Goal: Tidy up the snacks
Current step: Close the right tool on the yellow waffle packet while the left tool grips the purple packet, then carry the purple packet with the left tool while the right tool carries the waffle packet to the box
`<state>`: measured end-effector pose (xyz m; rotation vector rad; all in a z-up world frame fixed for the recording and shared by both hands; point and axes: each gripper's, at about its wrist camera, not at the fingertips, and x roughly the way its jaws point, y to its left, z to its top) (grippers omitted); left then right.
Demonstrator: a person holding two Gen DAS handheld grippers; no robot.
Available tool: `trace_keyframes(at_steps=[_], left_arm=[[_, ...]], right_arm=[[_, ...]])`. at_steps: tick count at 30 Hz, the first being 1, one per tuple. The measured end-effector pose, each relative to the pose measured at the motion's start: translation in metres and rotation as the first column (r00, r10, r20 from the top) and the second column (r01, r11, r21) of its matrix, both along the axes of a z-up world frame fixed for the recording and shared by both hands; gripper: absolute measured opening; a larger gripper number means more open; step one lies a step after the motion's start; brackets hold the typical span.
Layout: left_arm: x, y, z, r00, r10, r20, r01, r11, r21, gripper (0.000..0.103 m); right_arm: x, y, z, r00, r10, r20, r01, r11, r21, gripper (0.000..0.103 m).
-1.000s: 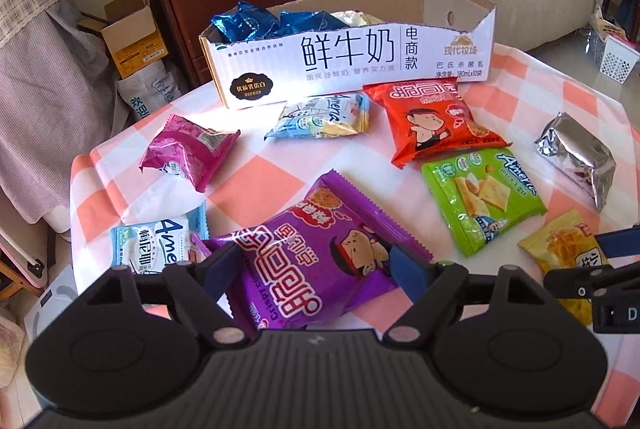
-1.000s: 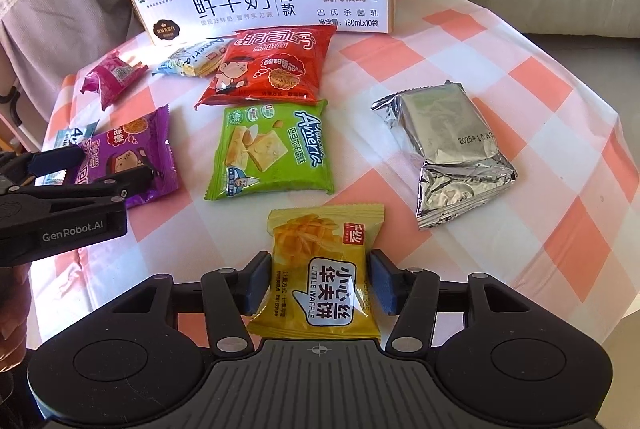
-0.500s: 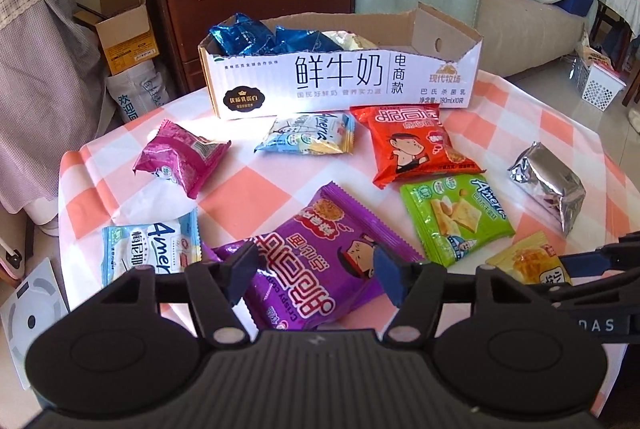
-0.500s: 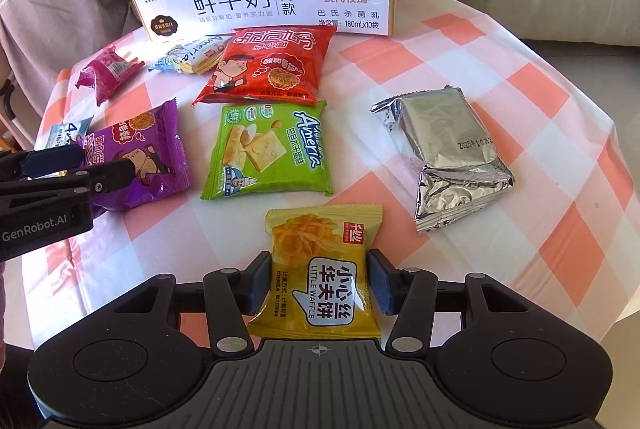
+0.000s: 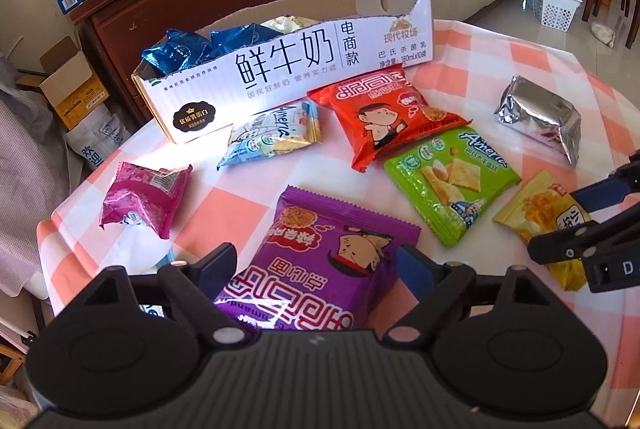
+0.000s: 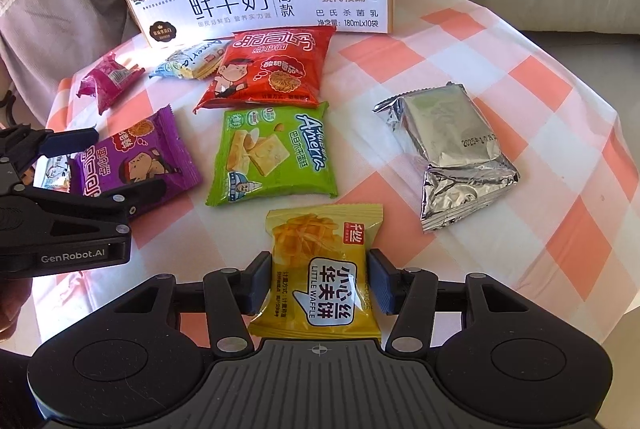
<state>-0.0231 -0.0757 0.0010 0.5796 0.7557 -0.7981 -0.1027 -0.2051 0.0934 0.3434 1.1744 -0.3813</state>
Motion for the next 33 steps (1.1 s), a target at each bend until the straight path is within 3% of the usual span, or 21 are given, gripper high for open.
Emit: trace_keyframes(at_steps=[2,6,14,33], left_arm=[[-0.005,-0.004,-0.005,1.000,-0.011,0.000,0.011,0.999,0.030,0.075],[-0.011,-0.002,-0.005,1.000,0.012,-0.011,-0.012,1.000,0.012,0.061],[-0.017,0.002,-0.002,0.998,0.067,-0.010,-0.066,0.997,0.026,0.060],[-0.021,0.000,0.010,0.996,0.087,0.009,-0.087,0.996,0.007,0.060]], right_arm=[[0.001,0.002,-0.001,1.000,0.007,0.001,-0.007,1.000,-0.003,0.051],[0.002,0.004,-0.001,1.000,0.016,0.006,-0.016,1.000,-0.005,0.048],[0.003,0.008,0.003,0.999,0.034,0.035,-0.034,0.999,-0.013,0.044],[0.006,0.005,0.015,0.996,0.018,0.088,-0.016,1.000,-0.027,0.044]])
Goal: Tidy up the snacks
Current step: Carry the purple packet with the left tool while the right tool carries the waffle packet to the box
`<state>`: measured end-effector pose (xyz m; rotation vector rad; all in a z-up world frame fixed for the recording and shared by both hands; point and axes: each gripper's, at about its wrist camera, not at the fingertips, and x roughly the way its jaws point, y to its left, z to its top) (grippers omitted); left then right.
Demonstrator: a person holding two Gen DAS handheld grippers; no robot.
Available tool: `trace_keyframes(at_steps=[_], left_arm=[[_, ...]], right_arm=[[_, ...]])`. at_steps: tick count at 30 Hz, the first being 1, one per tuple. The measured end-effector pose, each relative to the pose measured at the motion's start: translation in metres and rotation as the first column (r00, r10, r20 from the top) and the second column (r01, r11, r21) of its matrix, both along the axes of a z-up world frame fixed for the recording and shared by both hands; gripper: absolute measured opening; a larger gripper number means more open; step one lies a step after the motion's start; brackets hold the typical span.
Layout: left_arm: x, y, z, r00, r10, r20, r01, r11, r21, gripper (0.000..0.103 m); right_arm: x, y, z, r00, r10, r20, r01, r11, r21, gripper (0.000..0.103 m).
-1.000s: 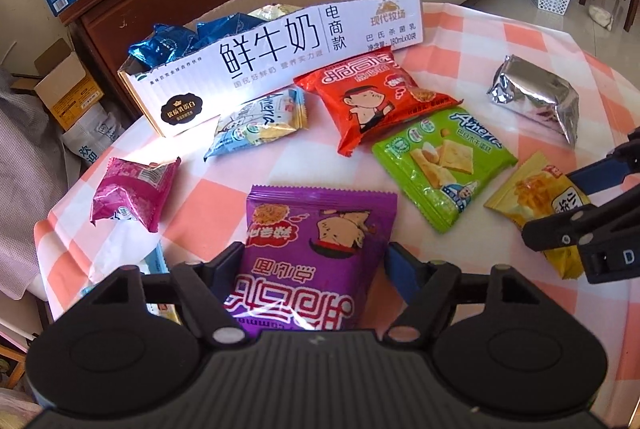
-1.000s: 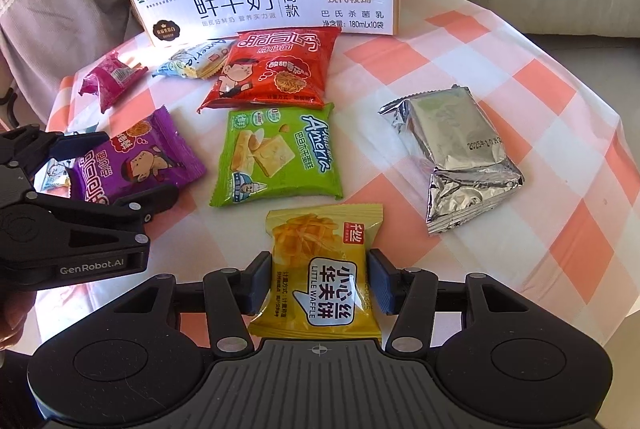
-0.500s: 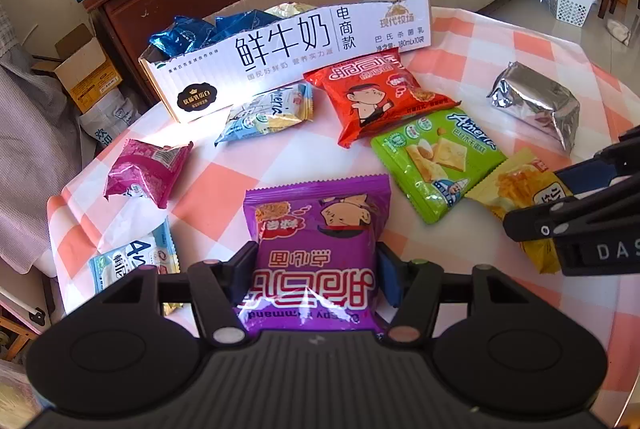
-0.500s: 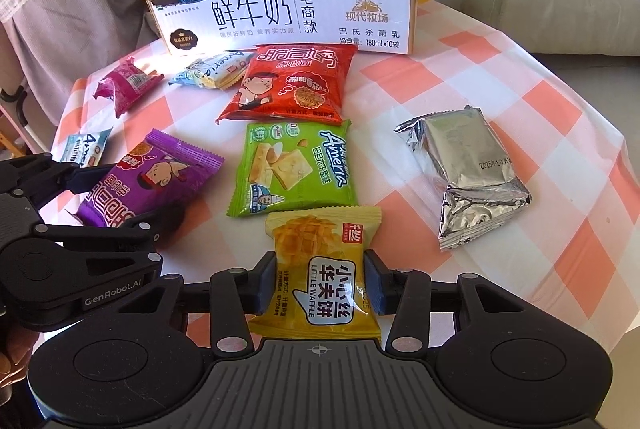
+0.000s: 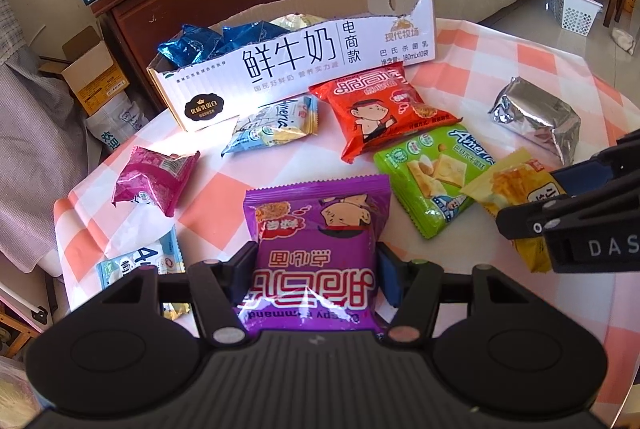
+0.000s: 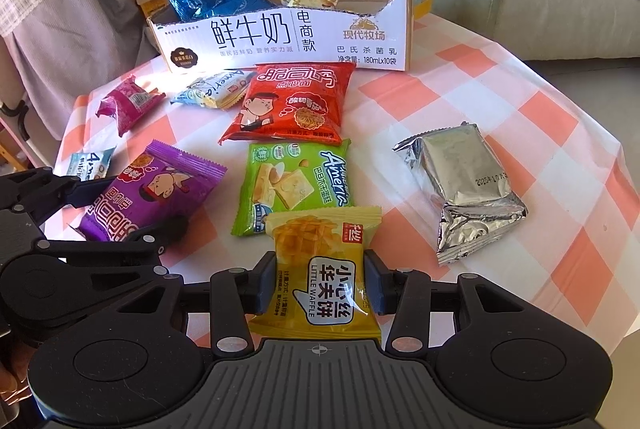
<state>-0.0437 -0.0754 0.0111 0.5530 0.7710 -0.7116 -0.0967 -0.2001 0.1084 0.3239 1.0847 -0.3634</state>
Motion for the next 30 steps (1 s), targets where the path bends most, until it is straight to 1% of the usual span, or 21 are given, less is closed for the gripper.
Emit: trace_keyframes(at_steps=[7,15,20,22,25,30], left_arm=[[0.000,-0.002,0.014,1.000,0.013,0.007,-0.013,1.000,-0.028,0.060],[0.007,-0.008,0.042,0.999,0.032,0.036,-0.030,0.997,-0.070,0.060],[0.018,-0.014,0.055,0.998,0.051,0.043,-0.047,0.996,-0.080,0.060],[0.025,-0.016,0.059,0.997,0.057,0.045,-0.053,0.995,-0.086,0.060],[0.036,-0.018,0.064,0.996,0.081,0.044,-0.076,0.992,-0.105,0.060],[0.062,-0.018,0.068,0.988,0.155,0.012,-0.152,0.979,-0.133,0.060]], right_arm=[[0.004,-0.003,0.016,0.998,0.019,0.053,-0.019,1.000,0.010,0.044],[0.018,-0.010,0.041,0.991,0.053,0.123,-0.052,0.999,-0.013,0.044],[0.033,-0.017,0.046,0.988,0.060,0.143,-0.061,0.998,0.004,0.044],[0.041,-0.018,0.048,0.986,0.065,0.154,-0.065,0.998,-0.003,0.044],[0.051,-0.019,0.051,0.982,0.074,0.173,-0.072,0.997,-0.017,0.044],[0.069,-0.024,0.056,0.974,0.088,0.208,-0.088,0.996,-0.009,0.044]])
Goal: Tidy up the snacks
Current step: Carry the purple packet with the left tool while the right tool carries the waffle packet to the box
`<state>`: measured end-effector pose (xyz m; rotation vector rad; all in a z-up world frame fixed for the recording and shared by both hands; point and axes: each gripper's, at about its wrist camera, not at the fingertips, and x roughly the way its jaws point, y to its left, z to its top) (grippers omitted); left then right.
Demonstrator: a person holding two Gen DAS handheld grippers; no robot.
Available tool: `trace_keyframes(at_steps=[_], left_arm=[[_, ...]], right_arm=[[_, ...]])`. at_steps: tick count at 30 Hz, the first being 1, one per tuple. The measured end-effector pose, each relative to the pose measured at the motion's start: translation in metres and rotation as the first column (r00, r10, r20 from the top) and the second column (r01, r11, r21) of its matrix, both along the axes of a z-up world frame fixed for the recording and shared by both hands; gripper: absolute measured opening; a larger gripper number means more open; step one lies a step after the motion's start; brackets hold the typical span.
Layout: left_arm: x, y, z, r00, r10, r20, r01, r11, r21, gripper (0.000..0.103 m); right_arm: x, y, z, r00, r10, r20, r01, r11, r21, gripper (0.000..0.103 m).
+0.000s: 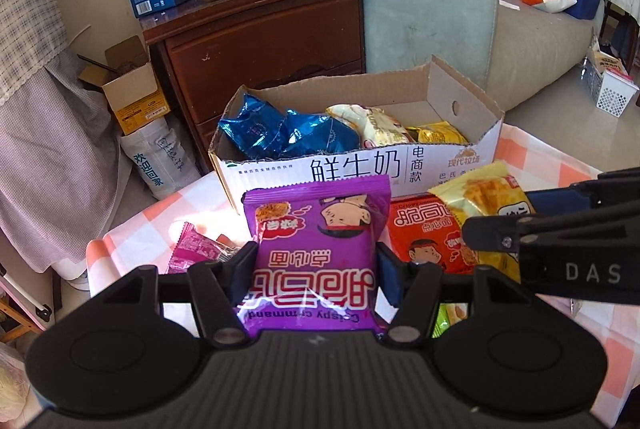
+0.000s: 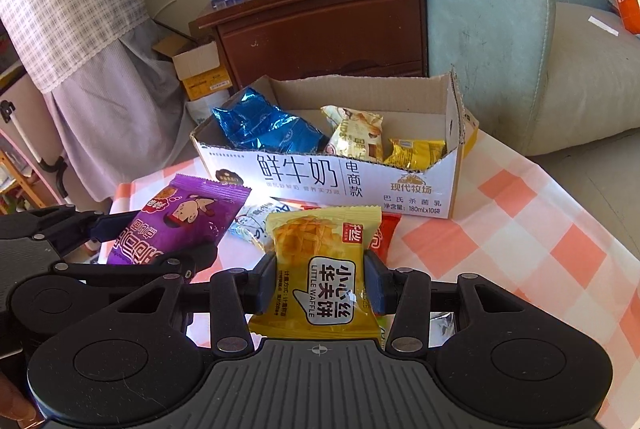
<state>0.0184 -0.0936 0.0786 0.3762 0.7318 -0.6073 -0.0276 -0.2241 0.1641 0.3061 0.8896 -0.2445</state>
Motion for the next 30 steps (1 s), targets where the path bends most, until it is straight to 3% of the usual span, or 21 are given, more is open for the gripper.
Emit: trace_keyframes(at_steps=[5,18,30], left_arm=[[0.025,0.001,0.006,0.999,0.048,-0.014,-0.049,0.998,-0.044,0.060],[0.082,-0.015,0.019,0.991,0.129,-0.029,-0.132,0.983,-0.124,0.060],[0.112,-0.051,0.011,0.987,0.138,-0.085,-0.151,0.974,-0.169,0.060]], right_arm=[[0.014,-0.012,0.007,0.999,-0.008,0.046,0.007,1.000,0.010,0.044],[0.046,-0.066,0.019,0.977,-0.146,0.157,0.135,0.988,0.078,0.044],[0.078,-0.083,0.004,0.968,-0.203,0.146,0.198,0.979,0.047,0.044]])
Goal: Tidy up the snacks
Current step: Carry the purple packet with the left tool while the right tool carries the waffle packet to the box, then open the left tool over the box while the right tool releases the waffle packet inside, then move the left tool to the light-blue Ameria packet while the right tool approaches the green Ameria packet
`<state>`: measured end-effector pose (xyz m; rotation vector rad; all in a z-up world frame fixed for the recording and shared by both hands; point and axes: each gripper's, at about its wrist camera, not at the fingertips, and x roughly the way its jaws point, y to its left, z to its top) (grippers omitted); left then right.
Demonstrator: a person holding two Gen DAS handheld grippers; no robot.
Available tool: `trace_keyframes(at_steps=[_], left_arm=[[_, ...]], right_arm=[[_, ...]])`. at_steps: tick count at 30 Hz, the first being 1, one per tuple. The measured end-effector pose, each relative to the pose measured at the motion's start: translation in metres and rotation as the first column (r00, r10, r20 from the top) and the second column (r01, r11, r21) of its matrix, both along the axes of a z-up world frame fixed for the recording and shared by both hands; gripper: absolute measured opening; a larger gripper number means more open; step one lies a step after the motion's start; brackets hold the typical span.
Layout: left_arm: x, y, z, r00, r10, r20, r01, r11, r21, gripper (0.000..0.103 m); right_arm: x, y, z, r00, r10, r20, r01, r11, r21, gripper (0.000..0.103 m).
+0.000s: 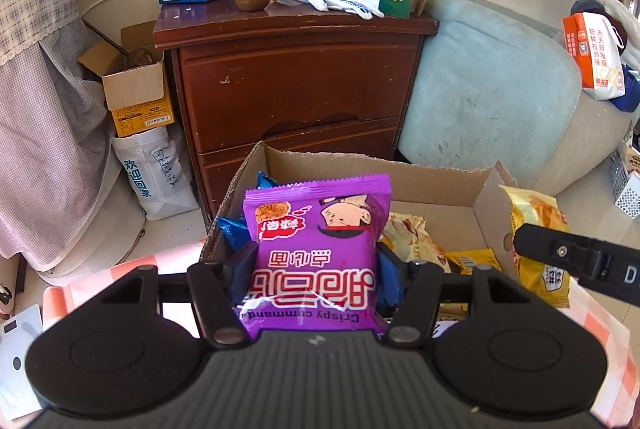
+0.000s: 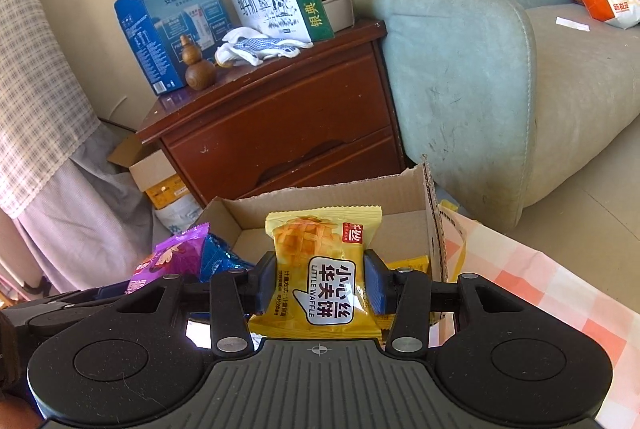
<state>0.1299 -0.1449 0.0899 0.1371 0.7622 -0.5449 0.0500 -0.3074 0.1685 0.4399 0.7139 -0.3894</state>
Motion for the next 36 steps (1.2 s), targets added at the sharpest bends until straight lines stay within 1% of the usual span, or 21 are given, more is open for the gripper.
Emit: trace_keyframes(at_steps=[3,5,6,7,9,10,12,13,15,17,22,25,28,34,36], left_arm=[[0.005,-0.011,-0.001,1.000,-0.001,-0.003,0.001,1.000,-0.012,0.060],[0.007,-0.018,-0.004,1.000,0.001,-0.004,-0.001,1.000,-0.020,0.061],[0.007,-0.020,-0.004,1.000,0.001,-0.001,-0.001,1.000,-0.024,0.065],[0.006,-0.022,-0.005,1.000,-0.002,0.004,0.002,1.000,-0.029,0.075],[0.004,-0.022,-0.003,1.000,0.001,0.021,-0.001,0.999,-0.039,0.085],[0.002,-0.021,0.000,0.999,0.013,0.033,-0.012,0.999,-0.039,0.086],[0.001,-0.018,0.006,0.999,0.020,0.045,-0.018,0.999,-0.047,0.087],[0.000,-0.015,0.009,0.999,0.025,0.045,-0.022,0.998,-0.055,0.088],[-0.001,-0.008,0.013,0.998,0.042,0.038,-0.039,0.997,-0.066,0.094],[-0.003,0.000,0.017,0.997,0.059,0.047,-0.056,0.997,-0.061,0.095],[-0.007,0.017,0.019,0.994,0.090,0.063,-0.090,0.996,-0.001,0.095],[-0.010,0.031,0.016,0.991,0.123,0.044,-0.124,0.992,0.020,0.095],[-0.015,0.042,0.013,0.989,0.143,0.029,-0.144,0.988,0.053,0.095],[-0.029,0.063,0.006,0.987,0.154,-0.036,-0.151,0.986,0.070,0.095],[-0.035,0.067,0.004,0.987,0.155,-0.037,-0.151,0.985,0.088,0.095]], right_arm=[[0.006,-0.006,-0.004,1.000,-0.023,0.002,0.023,1.000,-0.001,0.044],[0.009,-0.010,-0.007,0.999,-0.038,0.008,0.038,0.999,0.006,0.046],[0.011,-0.011,-0.009,0.999,-0.044,0.011,0.044,0.999,0.005,0.047],[0.012,-0.012,-0.010,0.999,-0.047,0.010,0.047,0.999,0.004,0.048],[0.012,-0.014,-0.011,0.998,-0.057,0.009,0.057,0.998,0.009,0.062],[0.011,-0.014,-0.011,0.998,-0.063,0.011,0.062,0.998,0.013,0.064],[0.010,-0.015,-0.009,0.998,-0.063,0.009,0.063,0.998,0.025,0.072],[0.009,-0.016,-0.007,0.998,-0.065,0.008,0.065,0.998,0.025,0.074],[0.006,-0.015,-0.005,0.998,-0.069,0.005,0.068,0.998,0.017,0.079],[0.005,-0.012,-0.002,0.999,-0.050,0.006,0.050,0.999,0.007,0.080],[0.002,0.001,0.002,1.000,0.020,-0.021,-0.021,1.000,-0.010,0.081],[0.001,0.009,0.001,0.997,0.064,-0.052,-0.064,0.998,-0.003,0.082],[-0.003,0.019,-0.001,0.992,0.098,-0.079,-0.100,0.995,-0.018,0.082],[-0.014,0.038,-0.009,0.978,0.149,-0.147,-0.152,0.988,-0.005,0.083],[-0.019,0.043,-0.011,0.975,0.166,-0.151,-0.169,0.986,-0.006,0.083]])
